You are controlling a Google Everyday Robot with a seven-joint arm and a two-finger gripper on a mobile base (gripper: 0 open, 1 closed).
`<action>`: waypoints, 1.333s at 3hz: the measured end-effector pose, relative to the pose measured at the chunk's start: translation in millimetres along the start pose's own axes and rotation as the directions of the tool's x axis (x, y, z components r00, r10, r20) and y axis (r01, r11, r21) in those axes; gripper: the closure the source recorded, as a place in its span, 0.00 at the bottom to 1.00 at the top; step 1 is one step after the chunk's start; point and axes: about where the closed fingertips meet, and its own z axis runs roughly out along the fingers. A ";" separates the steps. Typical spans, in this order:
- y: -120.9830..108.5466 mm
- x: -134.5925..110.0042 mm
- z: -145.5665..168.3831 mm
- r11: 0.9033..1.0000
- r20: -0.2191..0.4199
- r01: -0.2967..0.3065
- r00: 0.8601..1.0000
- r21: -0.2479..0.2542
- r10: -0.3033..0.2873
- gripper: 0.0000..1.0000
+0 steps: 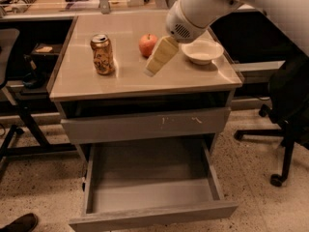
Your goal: Place orange can into middle drawer
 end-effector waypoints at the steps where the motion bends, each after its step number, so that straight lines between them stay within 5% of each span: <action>1: 1.0 -1.9 5.5 1.000 0.034 0.012 0.999 -0.012 -0.011 0.00; 4: -10.1 -48.4 84.7 0.985 0.187 0.115 0.978 -0.126 -0.091 0.00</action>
Offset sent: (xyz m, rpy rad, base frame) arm 0.0363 0.0555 -0.0131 0.1359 -0.0890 0.2004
